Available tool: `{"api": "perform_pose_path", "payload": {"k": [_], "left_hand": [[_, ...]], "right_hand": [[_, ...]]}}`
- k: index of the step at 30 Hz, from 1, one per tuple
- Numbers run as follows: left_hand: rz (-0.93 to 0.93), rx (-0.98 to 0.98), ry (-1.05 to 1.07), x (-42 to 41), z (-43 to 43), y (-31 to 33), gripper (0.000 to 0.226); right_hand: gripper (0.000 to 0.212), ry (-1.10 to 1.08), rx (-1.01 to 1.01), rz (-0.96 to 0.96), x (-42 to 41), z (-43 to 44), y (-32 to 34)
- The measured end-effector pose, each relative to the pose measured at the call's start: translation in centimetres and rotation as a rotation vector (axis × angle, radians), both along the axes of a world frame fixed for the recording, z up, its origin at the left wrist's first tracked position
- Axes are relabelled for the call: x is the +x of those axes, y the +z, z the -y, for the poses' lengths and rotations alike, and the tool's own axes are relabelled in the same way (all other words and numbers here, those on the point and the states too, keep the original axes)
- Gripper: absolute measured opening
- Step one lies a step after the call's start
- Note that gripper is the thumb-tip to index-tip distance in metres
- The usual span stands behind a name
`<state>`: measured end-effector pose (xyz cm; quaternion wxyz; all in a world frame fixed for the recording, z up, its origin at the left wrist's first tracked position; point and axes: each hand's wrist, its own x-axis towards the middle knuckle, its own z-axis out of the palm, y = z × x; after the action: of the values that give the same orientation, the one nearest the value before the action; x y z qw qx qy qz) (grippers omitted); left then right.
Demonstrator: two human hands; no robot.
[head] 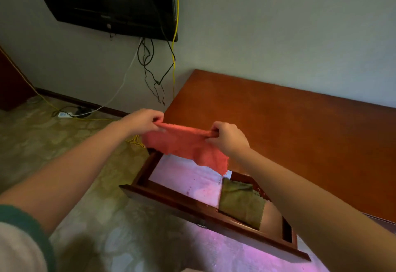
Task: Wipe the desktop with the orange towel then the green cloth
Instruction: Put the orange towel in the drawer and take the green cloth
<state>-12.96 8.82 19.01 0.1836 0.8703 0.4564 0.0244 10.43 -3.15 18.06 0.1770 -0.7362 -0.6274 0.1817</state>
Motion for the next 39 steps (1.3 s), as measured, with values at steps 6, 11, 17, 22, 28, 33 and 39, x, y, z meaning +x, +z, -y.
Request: {"api": "perform_pose_path", "payload": {"k": [6,11,17,22,28,33,39], "left_hand": [[-0.113,-0.12,-0.077,-0.4,-0.4,-2.7,0.026],[-0.346,-0.307,-0.207,-1.1,1.4,-9.1,0.027],[-0.378,-0.555,-0.216,-2.9,1.8,-12.1,0.012],[-0.289,-0.321,-0.137,-2.2,-0.9,-9.1,0.014],[-0.136,-0.139,0.022,-0.8,-3.4,-4.4,0.015],[-0.024,-0.056,0.057,-0.2,-4.3,-1.9,0.017],[-0.231,-0.39,-0.036,-1.3,-2.9,-4.6,0.017]], "right_hand": [[0.018,0.035,-0.203,0.036,-0.3,0.2,-2.1],[0.021,0.146,-0.381,0.018,-0.6,1.9,-6.5],[0.019,0.229,-0.494,0.01,-1.3,2.3,-9.2],[0.02,0.06,-0.29,-0.01,-0.1,0.5,-7.2],[0.02,-0.048,-0.075,0.0,1.0,-0.7,-4.3],[0.017,-0.127,0.107,-0.028,1.5,-0.8,-2.3],[0.015,0.102,-0.221,-0.077,1.1,0.7,-4.4]]}}
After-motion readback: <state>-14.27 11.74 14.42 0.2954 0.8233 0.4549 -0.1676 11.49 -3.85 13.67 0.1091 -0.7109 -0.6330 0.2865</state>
